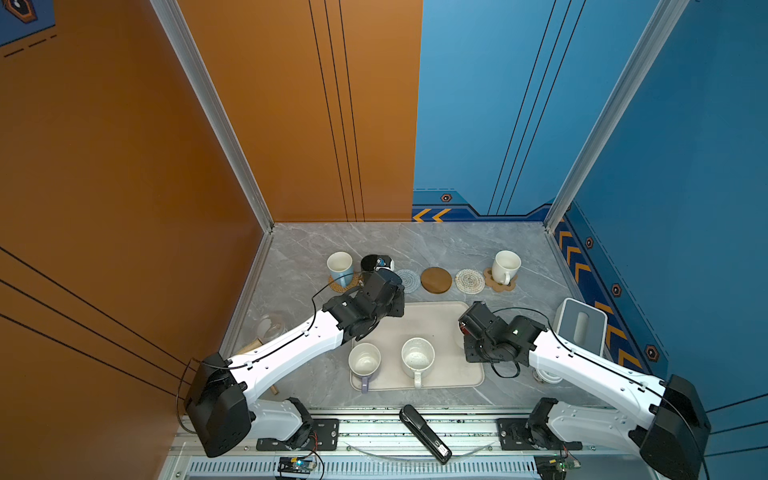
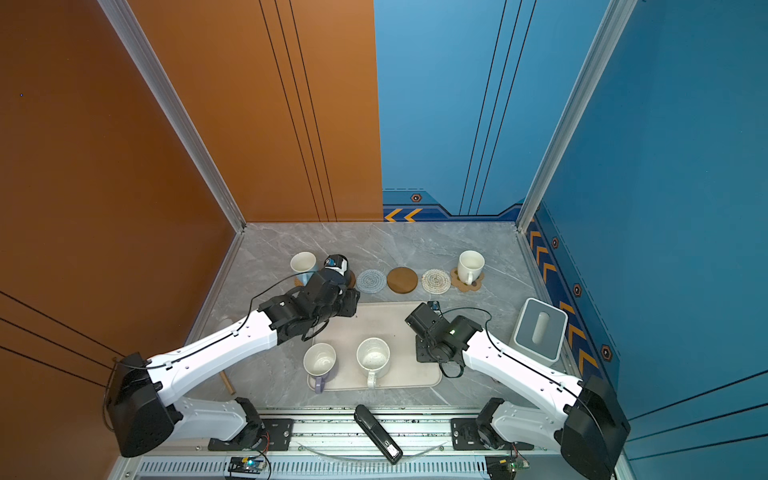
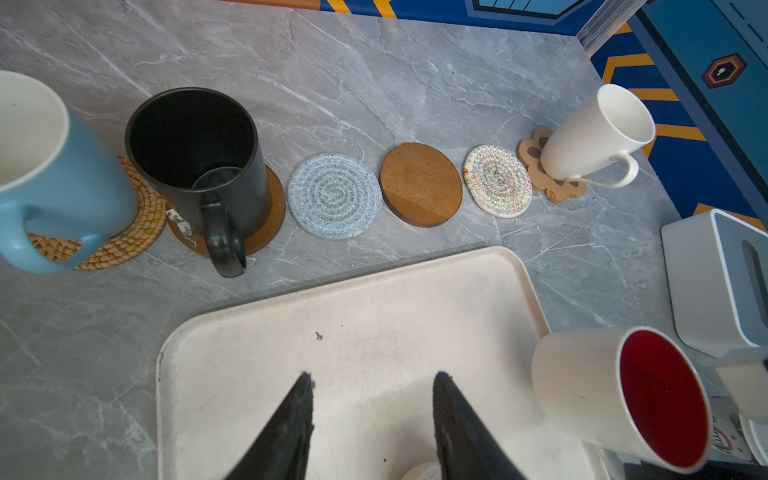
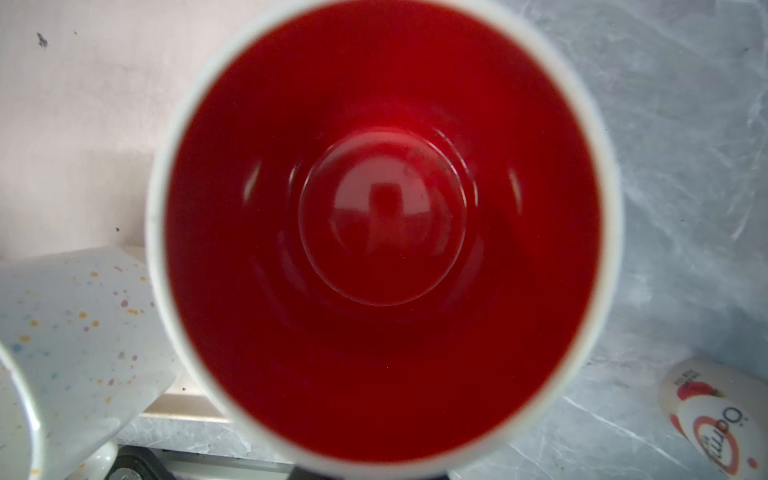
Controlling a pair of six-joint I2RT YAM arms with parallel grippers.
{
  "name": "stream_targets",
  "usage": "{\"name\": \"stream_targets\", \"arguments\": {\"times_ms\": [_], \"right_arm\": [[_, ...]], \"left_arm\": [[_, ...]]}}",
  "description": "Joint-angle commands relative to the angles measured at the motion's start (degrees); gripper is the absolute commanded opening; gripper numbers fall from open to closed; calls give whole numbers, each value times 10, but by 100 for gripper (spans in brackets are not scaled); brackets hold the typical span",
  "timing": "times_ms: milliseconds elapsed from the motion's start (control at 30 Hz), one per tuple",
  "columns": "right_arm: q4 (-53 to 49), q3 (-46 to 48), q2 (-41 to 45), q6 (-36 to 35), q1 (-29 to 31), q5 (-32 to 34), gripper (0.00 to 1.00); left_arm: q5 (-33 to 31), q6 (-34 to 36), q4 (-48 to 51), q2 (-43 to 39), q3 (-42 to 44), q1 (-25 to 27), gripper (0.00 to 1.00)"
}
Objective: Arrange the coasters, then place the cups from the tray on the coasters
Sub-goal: 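Lift the red-lined mug with right gripper and carry it to the multicolour coaster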
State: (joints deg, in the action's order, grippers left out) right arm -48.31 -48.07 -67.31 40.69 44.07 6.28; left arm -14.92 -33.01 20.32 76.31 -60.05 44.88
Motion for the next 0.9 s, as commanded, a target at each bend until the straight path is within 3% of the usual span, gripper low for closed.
{"name": "stream_targets", "arguments": {"times_ms": [0,433,867], "right_arm": [[29,-48,-18,-57,-27,-11,0],[62,-171,-151,-155,-129,-36,0],[86,-275,-253,-208,-218,-55,0]], "left_arm": [[6,0,0,-2,4,-7,48],[9,-1,0,-7,6,-15,48],[13,-4,0,-7,6,-18,48]]}}
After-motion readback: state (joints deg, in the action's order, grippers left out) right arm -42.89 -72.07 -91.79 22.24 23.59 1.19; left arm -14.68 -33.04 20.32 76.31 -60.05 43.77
